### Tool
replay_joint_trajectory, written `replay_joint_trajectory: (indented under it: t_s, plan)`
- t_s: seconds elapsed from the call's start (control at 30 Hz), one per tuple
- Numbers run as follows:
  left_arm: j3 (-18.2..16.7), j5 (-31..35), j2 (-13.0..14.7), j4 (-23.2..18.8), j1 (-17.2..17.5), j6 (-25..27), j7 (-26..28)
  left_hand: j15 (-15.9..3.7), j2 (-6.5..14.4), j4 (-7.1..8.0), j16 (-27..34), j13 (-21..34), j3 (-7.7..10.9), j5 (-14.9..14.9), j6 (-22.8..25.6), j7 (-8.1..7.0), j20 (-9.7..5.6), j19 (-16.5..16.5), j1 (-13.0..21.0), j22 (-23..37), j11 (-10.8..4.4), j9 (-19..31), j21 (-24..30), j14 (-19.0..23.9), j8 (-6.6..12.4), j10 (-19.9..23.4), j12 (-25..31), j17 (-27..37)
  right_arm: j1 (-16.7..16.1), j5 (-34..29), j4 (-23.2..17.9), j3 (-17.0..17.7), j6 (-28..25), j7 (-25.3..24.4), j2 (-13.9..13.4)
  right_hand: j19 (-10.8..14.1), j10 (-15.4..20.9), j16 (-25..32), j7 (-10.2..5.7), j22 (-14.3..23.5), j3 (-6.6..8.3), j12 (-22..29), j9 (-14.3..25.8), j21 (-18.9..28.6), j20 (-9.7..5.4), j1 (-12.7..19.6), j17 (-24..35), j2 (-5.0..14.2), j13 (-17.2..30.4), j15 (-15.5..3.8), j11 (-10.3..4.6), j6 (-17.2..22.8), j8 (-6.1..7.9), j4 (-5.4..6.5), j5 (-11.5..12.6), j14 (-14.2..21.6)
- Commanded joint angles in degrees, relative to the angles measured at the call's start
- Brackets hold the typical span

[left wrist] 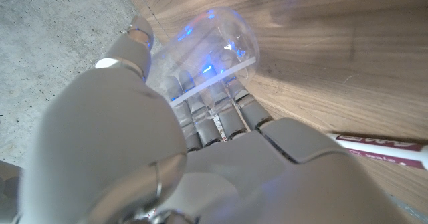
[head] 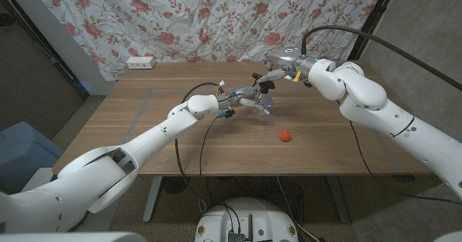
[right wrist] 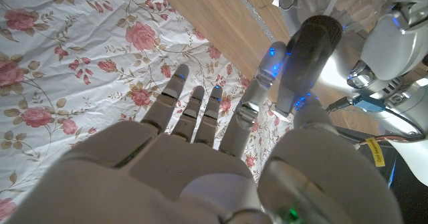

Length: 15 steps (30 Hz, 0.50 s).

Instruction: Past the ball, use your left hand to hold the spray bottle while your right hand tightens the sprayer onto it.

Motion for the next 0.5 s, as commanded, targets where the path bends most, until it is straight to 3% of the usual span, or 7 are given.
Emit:
replay_joint_trajectory:
  t_s: [0.03,0.5]
  plan:
    - [-0.2,-0.2,0.1,-0.3,0.4,-0.1,0.4,-7.03,9.1,0.99,-0.1,0.2,1.53,0.3,3.2,0.84,0.25,0.2,-5.1,0.1,-0.09,0.1,-0.1,0.5,0.43,0.7,-0.3,0.0,-0.9,-3.7,-1.7,-1.6,-5.0,0.4,2.1,0.9,0.8,0.3,0.09,0.2,0.47,0.0,0.5,-0.1,-0.21,1.0,0.0,1.08,0.0,-0.14,0.02,2.3,1.34,-0.68,-0.2,0.6]
    - [-0.4,-0.3,0.4,-0.9,1.0,0.4,1.2,-6.97,9.2,0.85,-0.1,0.3,1.74,0.3,3.2,0.9,0.25,0.2,-5.0,0.1,-0.32,0.1,-0.1,0.5,0.45,0.8,-0.4,0.0,-1.2,-6.8,-2.7,-2.7,-11.4,3.2,4.7,1.5,2.2,0.8,0.65,0.2,1.06,-0.1,1.1,-0.1,0.0,1.7,0.0,2.02,0.0,-0.59,-0.28,3.4,2.42,-1.38,-0.5,2.1]
